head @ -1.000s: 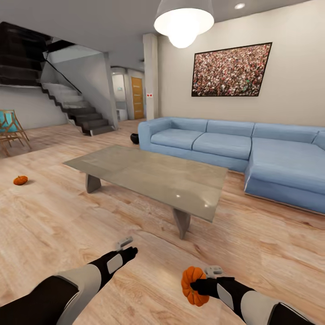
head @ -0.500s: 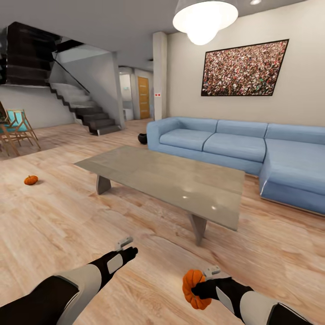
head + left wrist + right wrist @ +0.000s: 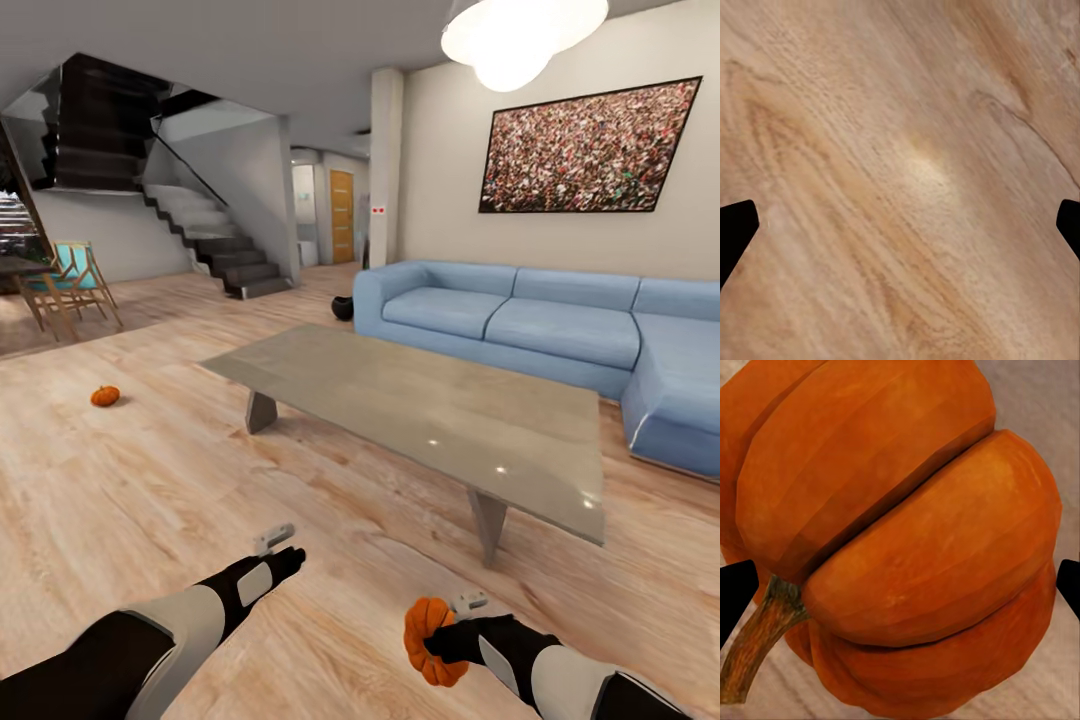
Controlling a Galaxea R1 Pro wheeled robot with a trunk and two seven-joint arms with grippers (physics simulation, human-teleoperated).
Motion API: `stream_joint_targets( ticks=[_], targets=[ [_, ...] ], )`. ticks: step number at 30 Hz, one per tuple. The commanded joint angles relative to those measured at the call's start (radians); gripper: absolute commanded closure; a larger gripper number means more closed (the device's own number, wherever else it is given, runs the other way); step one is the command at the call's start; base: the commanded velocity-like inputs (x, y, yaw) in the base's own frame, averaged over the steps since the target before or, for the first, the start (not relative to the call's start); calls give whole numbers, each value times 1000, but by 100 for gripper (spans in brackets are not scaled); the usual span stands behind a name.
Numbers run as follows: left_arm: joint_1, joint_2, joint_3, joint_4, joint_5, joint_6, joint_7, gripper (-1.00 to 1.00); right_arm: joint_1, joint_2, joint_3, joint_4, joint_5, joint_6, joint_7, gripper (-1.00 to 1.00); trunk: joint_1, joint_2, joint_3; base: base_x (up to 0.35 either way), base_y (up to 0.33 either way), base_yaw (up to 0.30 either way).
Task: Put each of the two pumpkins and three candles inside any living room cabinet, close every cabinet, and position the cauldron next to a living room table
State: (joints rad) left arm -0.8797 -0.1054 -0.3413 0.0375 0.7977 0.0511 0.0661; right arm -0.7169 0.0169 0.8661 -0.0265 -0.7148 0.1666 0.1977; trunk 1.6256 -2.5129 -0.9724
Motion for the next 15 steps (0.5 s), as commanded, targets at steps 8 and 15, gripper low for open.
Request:
stream_joint_targets(
  ticks=[8, 15],
  targets=[
    [-1, 0, -8, 1, 8, 3, 2, -100, -1, 0, 5, 0, -12, 4, 5, 100, 0, 0, -1, 156, 262, 289],
    [-1, 0, -8, 1, 8, 3, 2, -100, -1, 0, 5, 0, -12, 4, 5, 100, 0, 0, -1, 169, 262, 291]
  ],
)
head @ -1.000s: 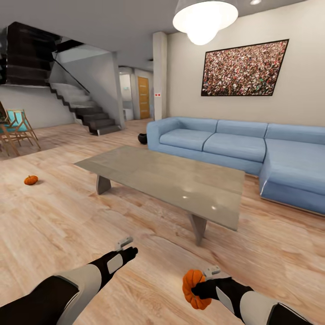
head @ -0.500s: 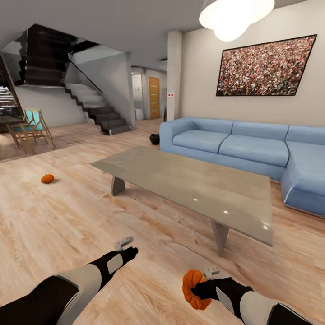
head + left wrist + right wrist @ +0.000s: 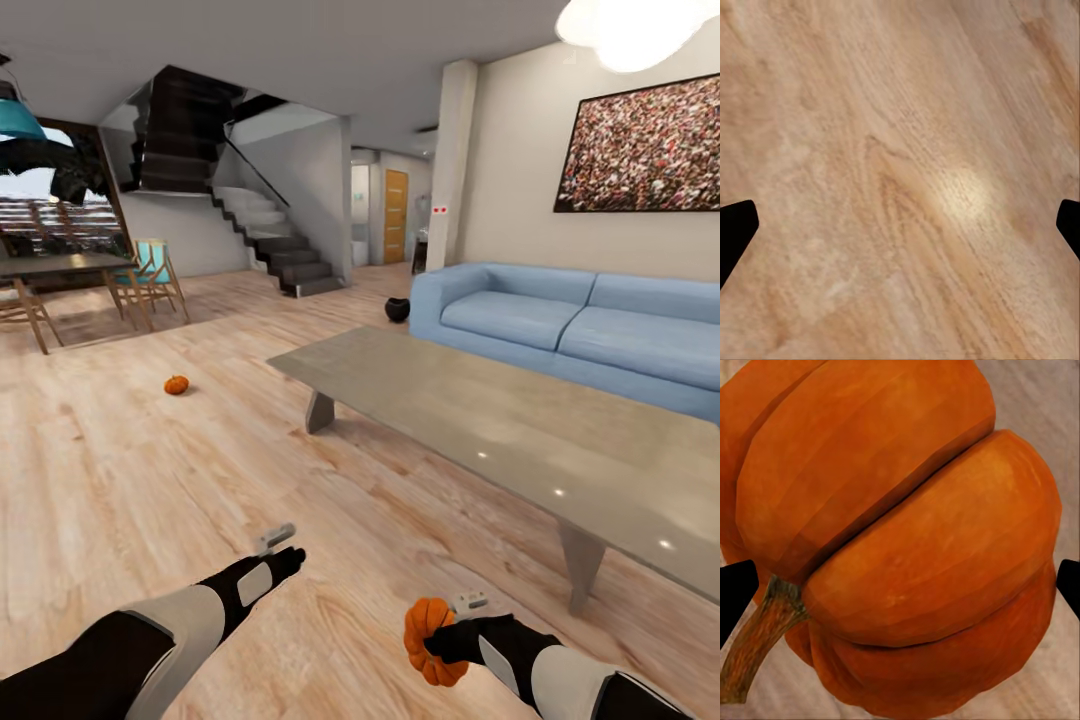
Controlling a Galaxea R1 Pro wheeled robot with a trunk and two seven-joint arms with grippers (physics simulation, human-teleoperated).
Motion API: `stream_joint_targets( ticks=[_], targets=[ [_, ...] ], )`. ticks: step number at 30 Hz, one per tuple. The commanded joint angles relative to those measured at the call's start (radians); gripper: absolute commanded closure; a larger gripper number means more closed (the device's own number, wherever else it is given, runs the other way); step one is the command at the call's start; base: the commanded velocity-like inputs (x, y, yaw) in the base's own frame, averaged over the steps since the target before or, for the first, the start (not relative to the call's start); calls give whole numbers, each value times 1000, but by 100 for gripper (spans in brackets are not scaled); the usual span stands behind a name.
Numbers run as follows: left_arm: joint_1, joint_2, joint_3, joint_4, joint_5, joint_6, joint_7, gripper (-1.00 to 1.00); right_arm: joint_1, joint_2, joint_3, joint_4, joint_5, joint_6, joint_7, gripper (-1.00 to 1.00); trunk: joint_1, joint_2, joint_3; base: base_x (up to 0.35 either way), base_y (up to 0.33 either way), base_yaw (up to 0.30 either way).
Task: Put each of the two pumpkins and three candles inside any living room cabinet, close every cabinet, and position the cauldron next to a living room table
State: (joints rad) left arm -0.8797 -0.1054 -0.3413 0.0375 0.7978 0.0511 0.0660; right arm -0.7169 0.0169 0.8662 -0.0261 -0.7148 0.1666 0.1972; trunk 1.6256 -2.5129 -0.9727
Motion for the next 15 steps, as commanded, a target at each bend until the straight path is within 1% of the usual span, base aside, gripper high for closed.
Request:
stream_joint_targets(
  ticks=[1, 5, 7, 15],
  targets=[
    [-1, -1, -8, 1, 8, 3, 2, -100, -1, 0, 5, 0, -12, 4, 5, 100, 0, 0, -1, 175, 262, 291],
    [-1, -2, -8, 1, 8, 3, 2, -100, 0, 0, 5, 0, -13, 4, 5, 100, 0, 0, -2, 176, 262, 276],
    [-1, -2, -8, 1, 8, 3, 1, -100, 0, -1, 5, 0, -13, 4, 6, 100, 0, 0, -3, 177, 262, 146],
    [-1, -3, -8, 1, 8, 3, 1, -100, 0, -1, 5, 0, -15, 4, 6, 100, 0, 0, -3, 186, 262, 15]
  ],
)
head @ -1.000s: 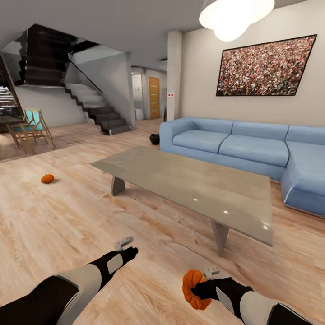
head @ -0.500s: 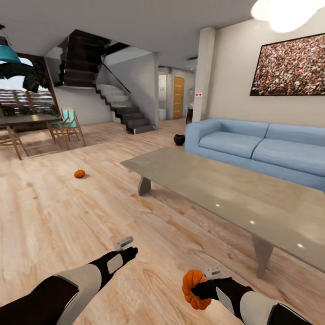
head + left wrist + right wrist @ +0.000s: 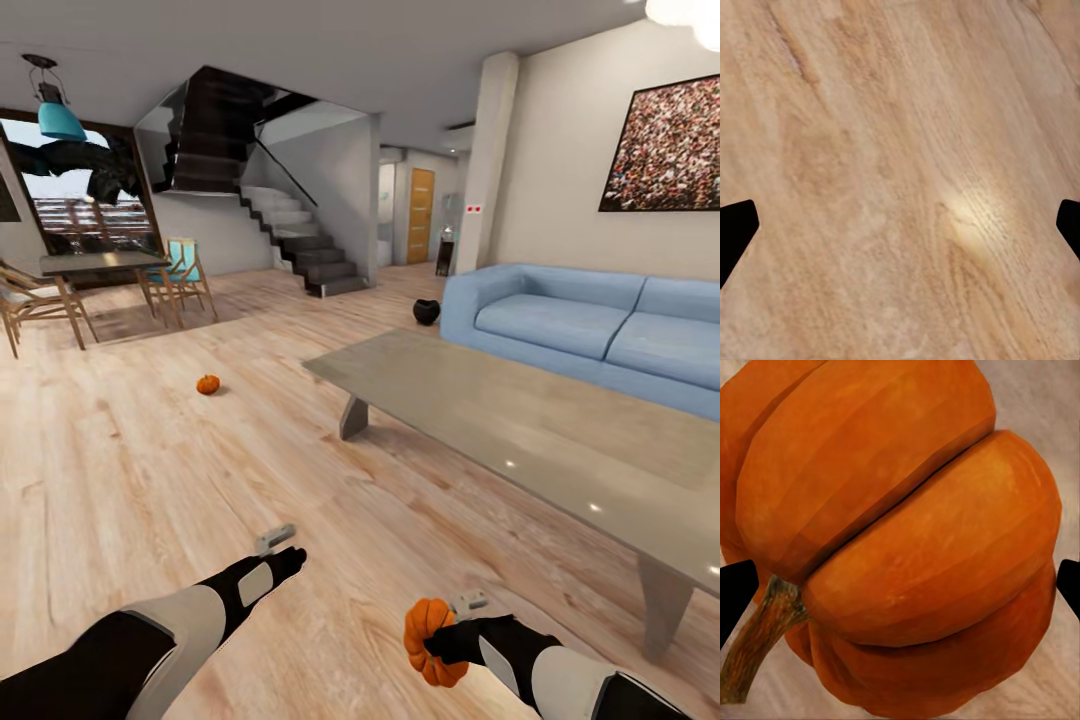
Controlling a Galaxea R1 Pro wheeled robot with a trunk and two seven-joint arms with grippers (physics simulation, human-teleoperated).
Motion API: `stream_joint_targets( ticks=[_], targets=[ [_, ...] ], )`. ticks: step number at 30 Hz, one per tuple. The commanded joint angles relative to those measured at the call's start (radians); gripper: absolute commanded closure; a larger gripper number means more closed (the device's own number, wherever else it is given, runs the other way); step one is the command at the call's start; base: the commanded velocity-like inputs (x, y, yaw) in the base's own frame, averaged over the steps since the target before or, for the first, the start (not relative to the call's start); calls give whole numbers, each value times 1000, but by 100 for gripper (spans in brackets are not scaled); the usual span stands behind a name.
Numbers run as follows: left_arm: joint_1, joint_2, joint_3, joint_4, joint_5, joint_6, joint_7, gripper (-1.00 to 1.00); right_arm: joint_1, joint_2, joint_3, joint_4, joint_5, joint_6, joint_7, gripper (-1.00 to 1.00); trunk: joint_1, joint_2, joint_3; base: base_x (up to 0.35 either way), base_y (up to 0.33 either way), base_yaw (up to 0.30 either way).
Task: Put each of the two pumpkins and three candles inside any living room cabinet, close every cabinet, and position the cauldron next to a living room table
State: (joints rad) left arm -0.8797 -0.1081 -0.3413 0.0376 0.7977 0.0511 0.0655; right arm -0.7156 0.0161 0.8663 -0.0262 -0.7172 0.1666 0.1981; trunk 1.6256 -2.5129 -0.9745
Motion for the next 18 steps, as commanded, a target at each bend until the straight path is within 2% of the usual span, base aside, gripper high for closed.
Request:
stream_joint_targets(
  ticks=[1, 18],
  targets=[
    [-1, 0, -8, 1, 8, 3, 2, -100, -1, 0, 5, 0, -12, 4, 5, 100, 0, 0, -1, 197, 262, 2],
    [-1, -1, -8, 1, 8, 4, 2, -100, -1, 1, 5, 0, -12, 2, 2, 100, 0, 0, -1, 204, 262, 0]
  ],
)
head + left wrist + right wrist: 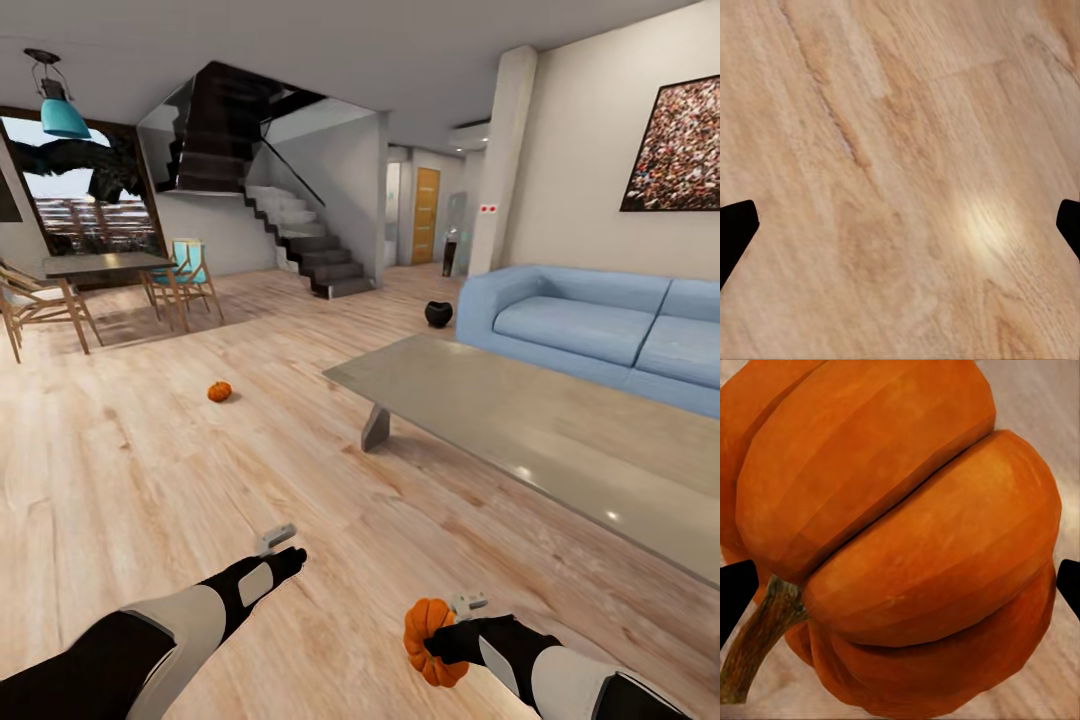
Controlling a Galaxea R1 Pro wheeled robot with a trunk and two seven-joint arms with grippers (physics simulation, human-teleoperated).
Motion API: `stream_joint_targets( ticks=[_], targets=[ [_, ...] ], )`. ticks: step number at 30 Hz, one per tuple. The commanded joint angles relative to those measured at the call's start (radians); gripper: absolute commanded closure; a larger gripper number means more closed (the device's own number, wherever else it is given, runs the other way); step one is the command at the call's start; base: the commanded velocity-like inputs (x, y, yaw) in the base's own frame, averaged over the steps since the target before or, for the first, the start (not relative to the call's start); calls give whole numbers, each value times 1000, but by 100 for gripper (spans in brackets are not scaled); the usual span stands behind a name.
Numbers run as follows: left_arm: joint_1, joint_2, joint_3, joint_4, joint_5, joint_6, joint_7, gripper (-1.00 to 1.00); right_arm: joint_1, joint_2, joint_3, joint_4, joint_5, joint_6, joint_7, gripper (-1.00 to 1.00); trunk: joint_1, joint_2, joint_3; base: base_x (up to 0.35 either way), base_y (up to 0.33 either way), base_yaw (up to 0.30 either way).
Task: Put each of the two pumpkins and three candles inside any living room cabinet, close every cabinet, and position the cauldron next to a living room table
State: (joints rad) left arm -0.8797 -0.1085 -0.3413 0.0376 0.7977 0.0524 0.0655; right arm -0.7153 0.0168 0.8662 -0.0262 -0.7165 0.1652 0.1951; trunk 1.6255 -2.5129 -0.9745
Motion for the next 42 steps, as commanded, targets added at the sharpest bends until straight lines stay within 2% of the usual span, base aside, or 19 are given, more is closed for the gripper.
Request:
stream_joint_targets(
  ticks=[1, 42],
  targets=[
    [-1, 0, -8, 1, 8, 3, 2, -100, -1, 0, 5, 0, -12, 4, 5, 100, 0, 0, -1, 205, 262, 0],
    [-1, 0, -8, 1, 8, 3, 2, -100, -1, 0, 5, 0, -11, 4, 3, 100, 0, 0, -1, 232, 233, 0]
  ],
)
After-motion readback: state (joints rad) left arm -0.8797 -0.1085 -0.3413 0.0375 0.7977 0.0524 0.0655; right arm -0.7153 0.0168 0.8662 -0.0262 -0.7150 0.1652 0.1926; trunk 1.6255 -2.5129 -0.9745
